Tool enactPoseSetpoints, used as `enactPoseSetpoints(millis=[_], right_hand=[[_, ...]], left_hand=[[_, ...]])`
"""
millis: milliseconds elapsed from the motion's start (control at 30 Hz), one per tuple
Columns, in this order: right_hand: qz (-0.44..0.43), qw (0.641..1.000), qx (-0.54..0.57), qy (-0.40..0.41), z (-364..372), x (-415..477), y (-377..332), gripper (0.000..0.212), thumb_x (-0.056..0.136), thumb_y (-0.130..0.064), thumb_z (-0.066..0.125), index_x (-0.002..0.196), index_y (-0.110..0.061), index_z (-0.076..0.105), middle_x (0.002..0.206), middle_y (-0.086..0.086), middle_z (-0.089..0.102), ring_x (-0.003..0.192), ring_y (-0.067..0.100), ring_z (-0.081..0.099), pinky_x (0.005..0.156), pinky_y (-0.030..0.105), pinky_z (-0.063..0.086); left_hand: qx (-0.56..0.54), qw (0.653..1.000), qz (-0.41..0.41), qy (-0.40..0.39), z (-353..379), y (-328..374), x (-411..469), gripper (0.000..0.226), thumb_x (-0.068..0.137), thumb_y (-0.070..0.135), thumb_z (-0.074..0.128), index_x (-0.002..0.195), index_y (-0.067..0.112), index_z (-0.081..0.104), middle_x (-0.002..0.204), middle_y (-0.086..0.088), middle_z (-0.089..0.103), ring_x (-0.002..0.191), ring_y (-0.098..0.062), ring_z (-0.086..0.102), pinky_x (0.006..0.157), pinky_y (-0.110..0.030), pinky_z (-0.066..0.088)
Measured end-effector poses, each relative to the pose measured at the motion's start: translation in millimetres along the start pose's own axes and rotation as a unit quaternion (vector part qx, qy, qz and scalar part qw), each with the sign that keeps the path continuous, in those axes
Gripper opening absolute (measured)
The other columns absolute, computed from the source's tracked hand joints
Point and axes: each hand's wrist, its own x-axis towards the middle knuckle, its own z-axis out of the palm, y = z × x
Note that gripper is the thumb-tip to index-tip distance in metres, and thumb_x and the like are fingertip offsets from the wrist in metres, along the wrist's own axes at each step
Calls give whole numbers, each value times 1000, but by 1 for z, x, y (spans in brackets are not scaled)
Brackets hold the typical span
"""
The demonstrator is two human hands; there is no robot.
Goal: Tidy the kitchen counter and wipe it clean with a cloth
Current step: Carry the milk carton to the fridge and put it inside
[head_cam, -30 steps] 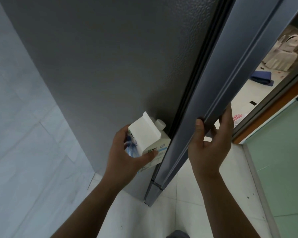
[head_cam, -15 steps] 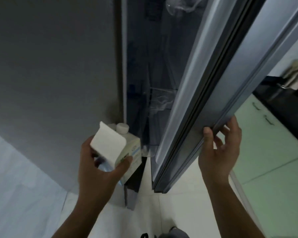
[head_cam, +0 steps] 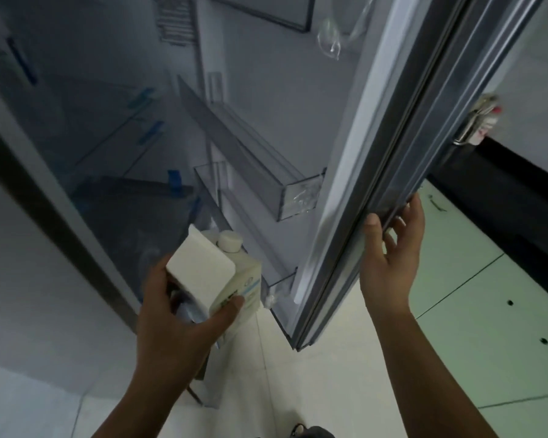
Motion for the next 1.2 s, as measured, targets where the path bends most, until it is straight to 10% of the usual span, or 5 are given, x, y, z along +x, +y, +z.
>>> enactPoseSetpoints(millis=[233,433,600,1033,1200], right_hand=[[-14,998,-63,-17,-33,58,22,67,83,-27,65,142,-25,32,131,-5,41,117,6,48,99,35,47],[-56,995,-84,5,-46,87,27,56,87,-27,61,138,-16,40,134,1,36,125,9,39,105,31,40],[-170,980,-104,-22,-44,108,12,53,84,-33,59,131,-12,46,133,2,38,125,6,34,103,7,25],[-315,898,-210,-225,2,184,36,21,90,-33,54,104,-21,64,84,-6,63,79,12,59,81,20,25],[-323,897,-207,-219,-6,216,50,19,88,-29,58,101,-18,66,80,-5,65,77,-5,44,83,16,24]], left_hand=[[-25,999,17,-31,65,21,35,84,43,47,82,118,31,48,117,6,60,111,-16,58,87,-49,53],[-44,996,61,-51,113,28,60,69,45,30,89,96,52,49,104,16,64,101,-3,62,70,-17,56],[-48,994,84,-53,143,26,78,61,46,38,89,92,55,52,102,23,65,100,-2,63,70,-22,57],[-9,995,97,10,159,35,113,79,52,31,89,119,21,48,116,2,61,111,-19,59,82,-49,55],[-33,994,98,23,161,35,125,57,50,23,74,101,37,50,105,10,62,101,-13,61,65,-16,55]])
